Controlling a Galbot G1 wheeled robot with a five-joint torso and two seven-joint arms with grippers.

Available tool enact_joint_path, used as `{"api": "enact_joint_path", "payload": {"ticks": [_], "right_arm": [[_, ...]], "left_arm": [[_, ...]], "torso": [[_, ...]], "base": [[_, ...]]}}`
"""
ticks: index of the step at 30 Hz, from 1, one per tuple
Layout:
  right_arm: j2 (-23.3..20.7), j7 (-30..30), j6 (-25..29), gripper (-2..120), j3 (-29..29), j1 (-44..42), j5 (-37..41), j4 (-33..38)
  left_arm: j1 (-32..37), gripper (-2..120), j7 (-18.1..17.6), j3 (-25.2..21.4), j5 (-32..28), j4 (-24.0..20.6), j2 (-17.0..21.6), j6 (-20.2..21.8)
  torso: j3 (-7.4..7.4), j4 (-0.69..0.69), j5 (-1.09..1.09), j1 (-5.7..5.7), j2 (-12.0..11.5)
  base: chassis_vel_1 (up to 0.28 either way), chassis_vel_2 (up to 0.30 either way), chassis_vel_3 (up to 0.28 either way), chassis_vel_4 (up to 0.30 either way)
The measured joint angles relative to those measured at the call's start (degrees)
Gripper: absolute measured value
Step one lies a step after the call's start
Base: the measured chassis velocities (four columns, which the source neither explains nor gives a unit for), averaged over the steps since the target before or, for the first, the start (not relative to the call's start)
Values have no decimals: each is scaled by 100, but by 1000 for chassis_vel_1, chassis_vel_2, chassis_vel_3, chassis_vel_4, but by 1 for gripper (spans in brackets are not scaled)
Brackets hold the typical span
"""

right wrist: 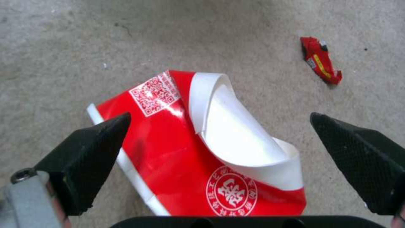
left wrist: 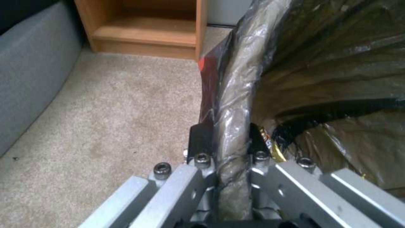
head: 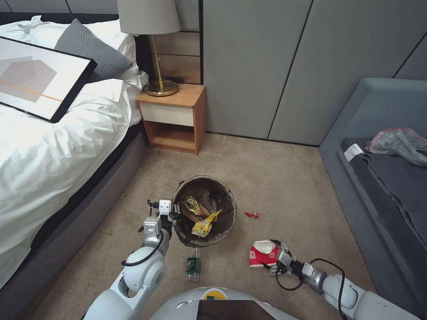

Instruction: Pick up the trash bin, then pick up the garbage from the floor and place it into the trash bin.

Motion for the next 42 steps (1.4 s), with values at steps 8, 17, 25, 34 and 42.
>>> {"api": "enact_joint_path", "payload": {"ticks": [8,17,25,34,42], "right_arm": [[169,20,3,100,-111,181,-41,-254],[309,48,21,100,-181,292,-78,-441],[379,49,62,90,-194,350,-83,-569],[482,55,137,72,-190,350,-105,-733],[556,60,177,51,-182,361,-141,-851]], "left_arm": [[4,0,0,-6,-3,0,5,0],[-28,0,-2,-9,-21,7,6,0],[-59,0,-3,0,-31,33,-1,2],[-91,0,-8,5,-51,54,-1,10],[-101,0,-13,14,-59,56,9,14]], "torso": [[0,0,0,0,0],[0,0,0,0,0],[0,0,0,0,0],[0,0,-1,0,0],[0,0,-1,0,0]], "base": [[0,0,0,0],[0,0,0,0],[0,0,0,0],[0,0,0,0],[0,0,0,0]]}}
